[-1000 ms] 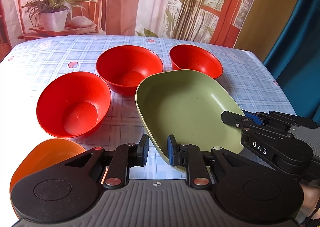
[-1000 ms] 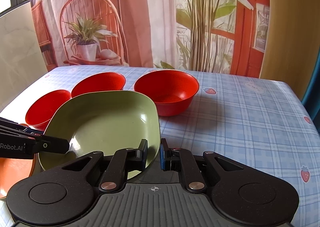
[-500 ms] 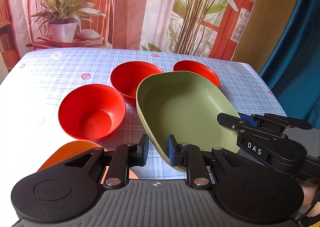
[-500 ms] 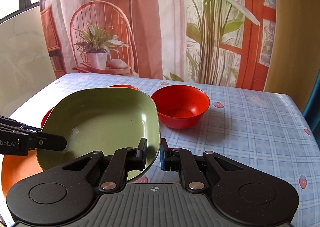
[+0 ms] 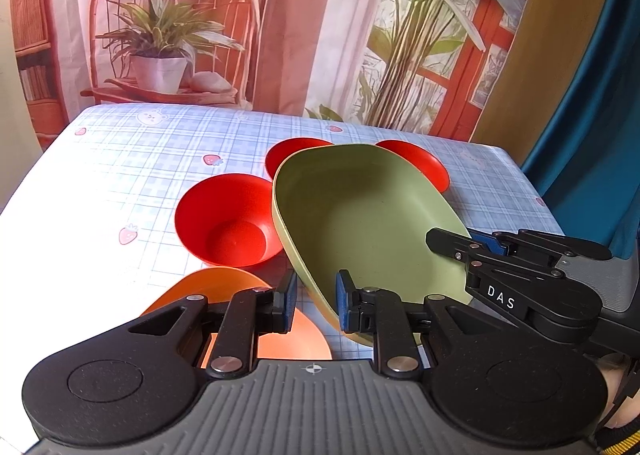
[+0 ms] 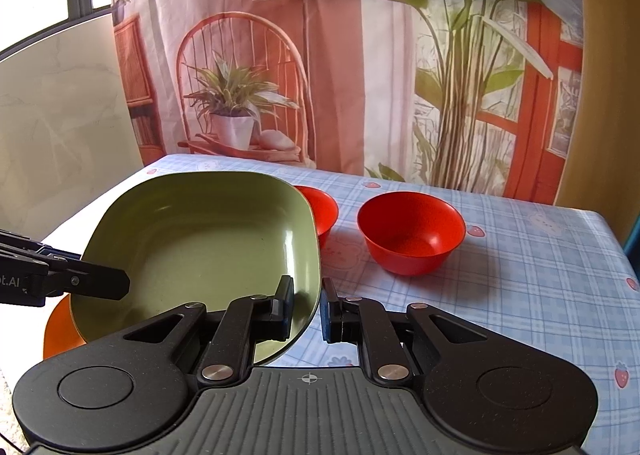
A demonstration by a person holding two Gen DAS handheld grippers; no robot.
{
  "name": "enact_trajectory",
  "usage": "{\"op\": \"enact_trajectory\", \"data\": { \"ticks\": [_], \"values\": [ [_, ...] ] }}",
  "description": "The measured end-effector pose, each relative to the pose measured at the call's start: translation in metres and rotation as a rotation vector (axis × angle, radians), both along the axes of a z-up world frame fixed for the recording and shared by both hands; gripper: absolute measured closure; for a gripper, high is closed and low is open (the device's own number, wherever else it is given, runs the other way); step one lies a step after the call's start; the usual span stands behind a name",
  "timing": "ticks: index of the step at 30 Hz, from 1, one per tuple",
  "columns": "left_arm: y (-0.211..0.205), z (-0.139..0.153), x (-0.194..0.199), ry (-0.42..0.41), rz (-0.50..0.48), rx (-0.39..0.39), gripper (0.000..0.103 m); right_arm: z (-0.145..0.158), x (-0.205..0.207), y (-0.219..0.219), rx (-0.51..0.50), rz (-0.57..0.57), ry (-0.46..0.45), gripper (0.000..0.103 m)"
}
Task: Organize plates and bowls
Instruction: 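Carry the oval green plate with both grippers and lower it onto the orange plate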
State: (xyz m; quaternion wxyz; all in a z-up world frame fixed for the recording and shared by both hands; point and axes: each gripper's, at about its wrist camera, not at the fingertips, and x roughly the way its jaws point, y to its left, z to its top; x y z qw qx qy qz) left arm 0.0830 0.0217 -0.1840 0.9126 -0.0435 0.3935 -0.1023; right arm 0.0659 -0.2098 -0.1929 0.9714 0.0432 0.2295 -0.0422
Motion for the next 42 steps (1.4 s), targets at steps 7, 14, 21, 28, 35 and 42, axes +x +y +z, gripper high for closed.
{"op": "enact_trajectory", "data": {
  "ticks": [7,14,21,28,35,42],
  "values": [
    [0.020,0.006,-0.016,-0.011,0.035,-0.011,0.081,0.004,0.000,0.024,-0.011,0.050,-0.002,0.090],
    [0.038,0.005,-0.030,-0.011,0.060,-0.015,0.081,0.004,0.001,0.045,-0.018,0.087,0.002,0.091],
    [0.055,-0.002,-0.042,0.010,0.096,-0.026,0.080,-0.002,0.005,0.067,-0.034,0.131,0.020,0.091],
    [0.068,-0.017,-0.051,0.041,0.133,-0.034,0.080,-0.013,0.012,0.088,-0.046,0.168,0.053,0.091],
    [0.075,-0.037,-0.061,0.091,0.163,-0.059,0.079,-0.026,0.018,0.103,-0.071,0.203,0.091,0.091],
    [0.077,-0.049,-0.059,0.115,0.173,-0.064,0.079,-0.037,0.023,0.111,-0.095,0.215,0.119,0.091]
  ]
}}
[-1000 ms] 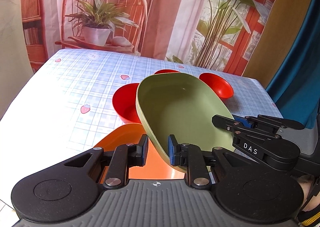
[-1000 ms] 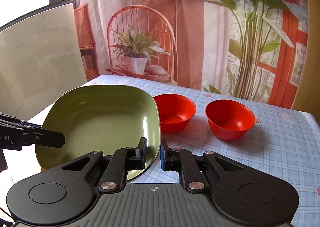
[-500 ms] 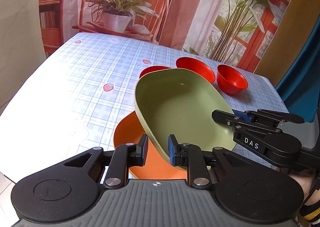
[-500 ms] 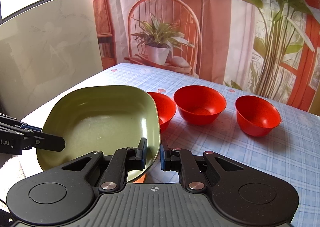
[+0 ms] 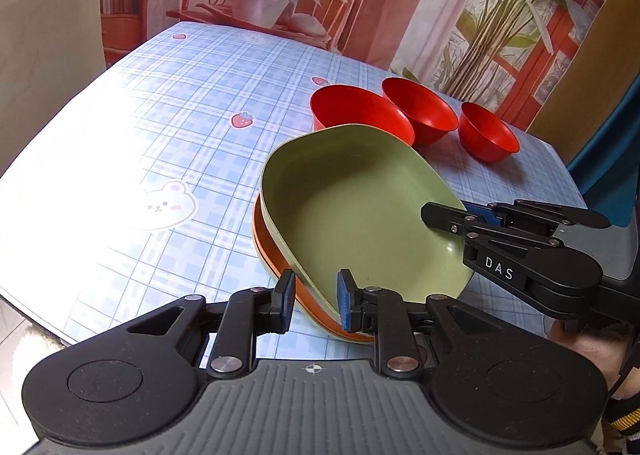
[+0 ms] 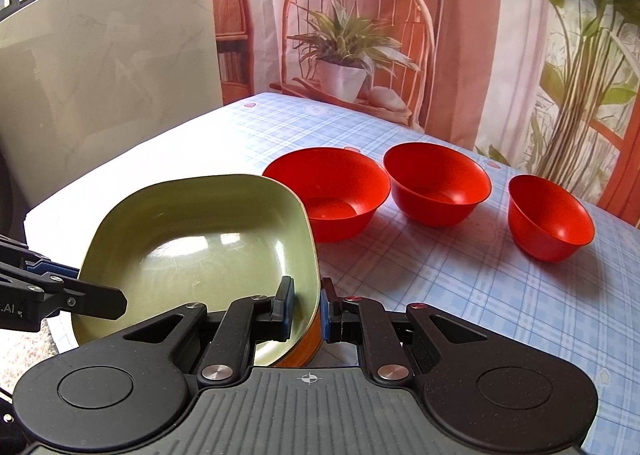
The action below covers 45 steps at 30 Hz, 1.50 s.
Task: Organize plates and bowls
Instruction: 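Carry the oval green plate with both grippers and lower it onto the orange plate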
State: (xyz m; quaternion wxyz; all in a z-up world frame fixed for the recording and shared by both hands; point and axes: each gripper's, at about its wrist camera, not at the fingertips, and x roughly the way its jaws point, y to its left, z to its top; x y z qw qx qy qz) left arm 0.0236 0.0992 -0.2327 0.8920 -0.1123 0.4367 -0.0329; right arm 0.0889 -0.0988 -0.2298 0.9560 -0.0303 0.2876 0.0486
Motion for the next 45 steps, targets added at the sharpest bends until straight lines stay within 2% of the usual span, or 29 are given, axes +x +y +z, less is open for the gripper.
{"op": "enact_trajectory", "data": {
  "ticks": [15,45],
  "values": [
    [-0.0038,-0.0084,0.0017,0.027,-0.009,-0.008,0.078,-0.0034,0.0079,0.0029,-0.054,0.012,0.017,0.090],
    [-0.0055,-0.0085,0.0026,0.035,-0.015,-0.009,0.078,-0.0028,0.0084,0.0032,-0.063,0.017,0.020,0.090]
  ]
}}
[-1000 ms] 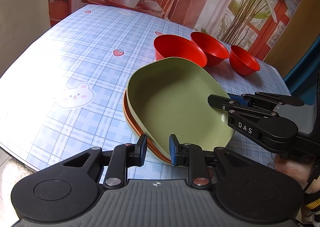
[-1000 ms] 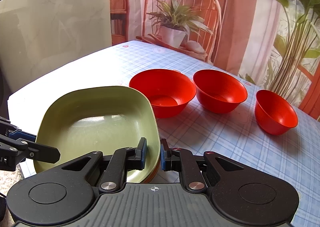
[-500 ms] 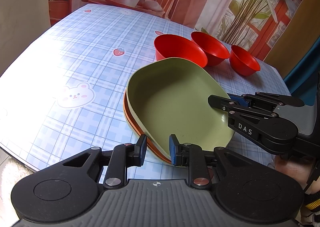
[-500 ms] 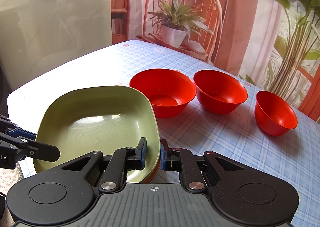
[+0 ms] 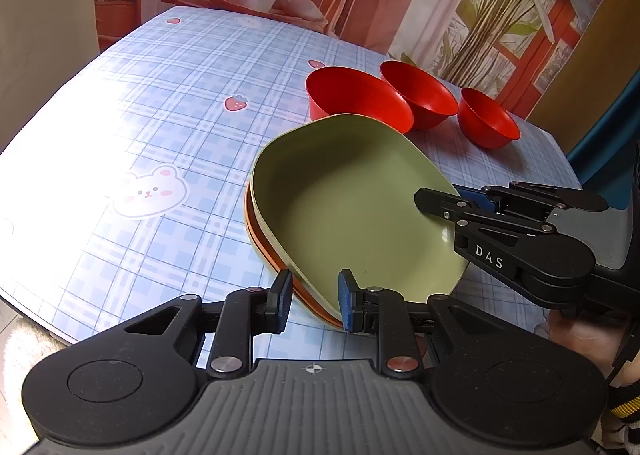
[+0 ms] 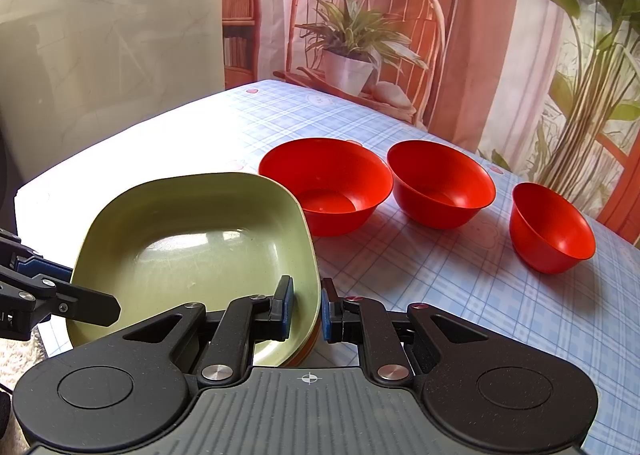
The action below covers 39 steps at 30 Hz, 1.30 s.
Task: Organize plates and bowls
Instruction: 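Carry the oval green plate with both grippers and lower it onto the orange plate, then open both grippers and release the rim of the oval green plate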
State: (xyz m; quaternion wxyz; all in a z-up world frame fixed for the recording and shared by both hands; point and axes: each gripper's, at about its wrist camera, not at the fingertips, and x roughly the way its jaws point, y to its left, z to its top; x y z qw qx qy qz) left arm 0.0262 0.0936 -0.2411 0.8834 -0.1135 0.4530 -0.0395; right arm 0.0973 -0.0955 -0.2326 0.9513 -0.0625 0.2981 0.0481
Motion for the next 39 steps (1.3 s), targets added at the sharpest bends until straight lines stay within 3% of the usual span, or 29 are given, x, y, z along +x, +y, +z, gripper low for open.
{"op": "enact_trajectory", "data": {
  "ticks": [12,21,27,30,34,39],
  "values": [
    [0.001,0.001,0.003,-0.001,0.008,0.007,0.077,0.001,0.001,0.000,-0.027,-0.007,-0.010,0.095],
    [0.000,0.000,0.004,0.027,0.008,0.027,0.069,-0.005,0.002,-0.001,-0.027,-0.015,0.002,0.095],
    [0.005,0.006,0.000,0.002,0.032,0.036,0.066,-0.006,0.002,-0.002,-0.026,-0.019,0.003,0.095],
    [0.008,0.008,-0.003,-0.019,0.049,0.043,0.067,-0.006,0.003,-0.002,-0.026,-0.021,0.003,0.095],
    [0.009,0.009,-0.003,-0.037,0.033,0.027,0.084,-0.006,0.003,-0.002,-0.024,-0.024,0.004,0.095],
    [0.004,0.005,0.002,-0.025,0.028,0.053,0.084,-0.006,0.002,-0.004,-0.020,-0.034,0.001,0.094]
  ]
}}
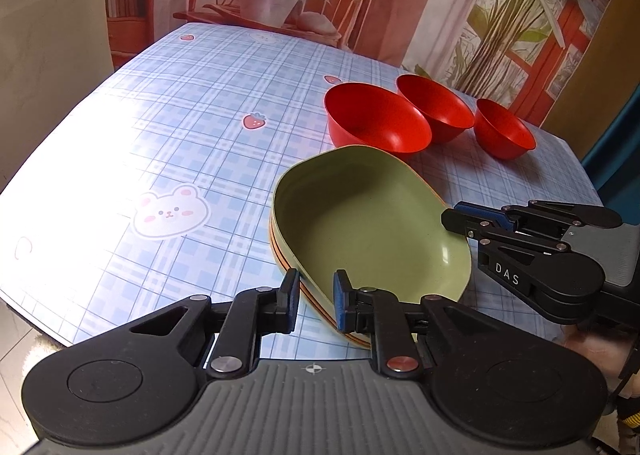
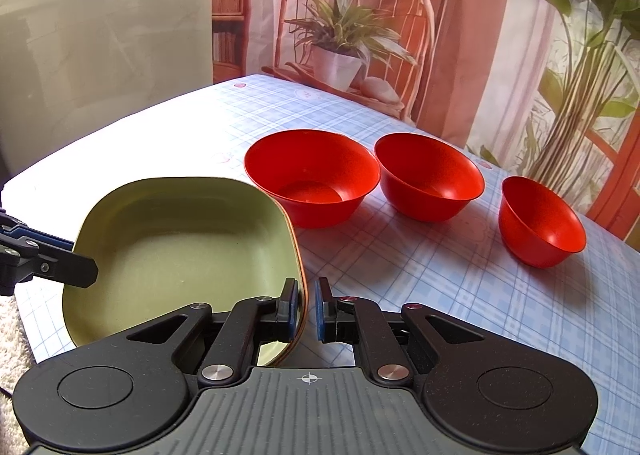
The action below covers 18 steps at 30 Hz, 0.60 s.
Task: Organize plates and bowls
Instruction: 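Open both grippers and release the rim of the oval green plate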
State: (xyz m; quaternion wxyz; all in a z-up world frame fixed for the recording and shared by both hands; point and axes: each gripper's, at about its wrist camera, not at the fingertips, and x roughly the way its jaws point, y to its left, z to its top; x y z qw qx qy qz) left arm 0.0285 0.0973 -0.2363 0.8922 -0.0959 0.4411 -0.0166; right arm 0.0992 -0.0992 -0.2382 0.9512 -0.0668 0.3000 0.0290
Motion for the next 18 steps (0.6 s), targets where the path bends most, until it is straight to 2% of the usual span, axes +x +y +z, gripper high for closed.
{"op": "enact_trajectory", "data": {
  "ticks": [4,6,9,11,18],
  "values": [
    [0.000,-0.002,0.001,0.009,-0.007,-0.004,0.084,0.002,-0.002,-0.003,0.022,-0.015,-0.008,0.093],
    [0.000,0.001,0.000,0.001,-0.009,0.000,0.083,0.005,-0.004,-0.006,0.043,-0.023,-0.021,0.086],
    [0.000,0.007,0.000,-0.018,-0.013,0.013,0.078,0.011,-0.007,-0.014,0.072,-0.045,-0.045,0.084],
    [-0.001,0.012,0.000,-0.046,-0.012,0.024,0.069,0.015,-0.009,-0.019,0.081,-0.058,-0.056,0.082],
    [-0.006,0.030,0.014,-0.088,-0.006,0.068,0.064,0.022,-0.013,-0.038,0.110,-0.105,-0.078,0.075]
  ]
}}
